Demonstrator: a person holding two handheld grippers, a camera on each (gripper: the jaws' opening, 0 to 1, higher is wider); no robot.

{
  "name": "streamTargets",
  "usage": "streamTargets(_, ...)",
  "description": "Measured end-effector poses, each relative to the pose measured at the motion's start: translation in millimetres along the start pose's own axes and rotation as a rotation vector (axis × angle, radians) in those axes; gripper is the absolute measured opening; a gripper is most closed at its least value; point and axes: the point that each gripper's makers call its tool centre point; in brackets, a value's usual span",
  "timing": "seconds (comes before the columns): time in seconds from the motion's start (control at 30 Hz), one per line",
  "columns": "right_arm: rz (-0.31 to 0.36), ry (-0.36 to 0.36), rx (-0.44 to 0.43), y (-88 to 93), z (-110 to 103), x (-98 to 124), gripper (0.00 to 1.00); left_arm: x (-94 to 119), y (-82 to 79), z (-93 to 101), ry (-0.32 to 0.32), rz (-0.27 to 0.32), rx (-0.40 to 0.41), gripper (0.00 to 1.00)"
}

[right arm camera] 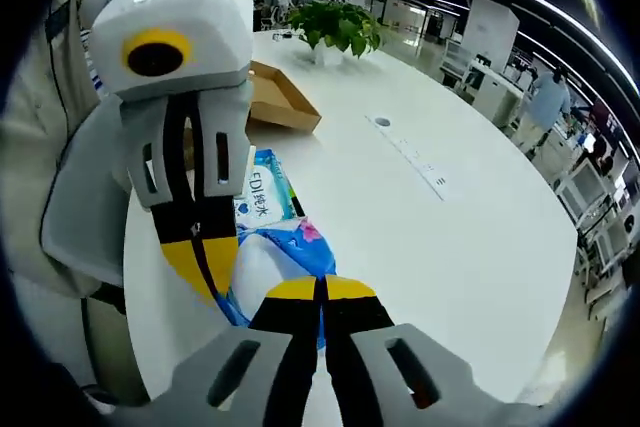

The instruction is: Operate the shoe box by opening the lid, removing the specified soft item, and placing it in the target area until the item is outside and the box remains undamaged.

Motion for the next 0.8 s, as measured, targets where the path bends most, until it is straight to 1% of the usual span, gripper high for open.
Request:
streamTargets(0.17, -0.019, 0.000, 0.003, 10.9, 3.9, -3.9, 0.00, -11.4, 1.2, -4.1, 0.001, -0.010, 0.000, 0.00)
streamTargets(0.33, -0.034, 0.001, 0.001, 22.0, 6.2, -8.4, 0.00, -22.4, 1.9, -7.9, 0.003, 0.006, 0.027, 0.00)
streamTargets(0.57, -0.058, 0.008, 0.009, 40.2, 3.3, -20.9, 0.00, -34.4, 15.3, -16.0, -0.001, -0.008, 0.059, 0.00)
streamTargets(0.67, -0.076, 0.005, 0.023, 47.4, 0.9, -29.2, 0.00, -39.3, 22.1, -18.9, -0.009, -0.031, 0.052, 0.00)
streamTargets(0.8, -0.085, 0.006, 0.034, 51.3, -0.9, -36.1, 0.00, -41.5, 27.4, -20.4, -0.013, -0.048, 0.053, 0.00)
Point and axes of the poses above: the point that each gripper's makers call its tool centre point, and the gripper's own axes: x roughly backward along the fingers, z roughly to its right, y roughly out of its underside, and after that the axes turned 14 degrees about y, right-handed
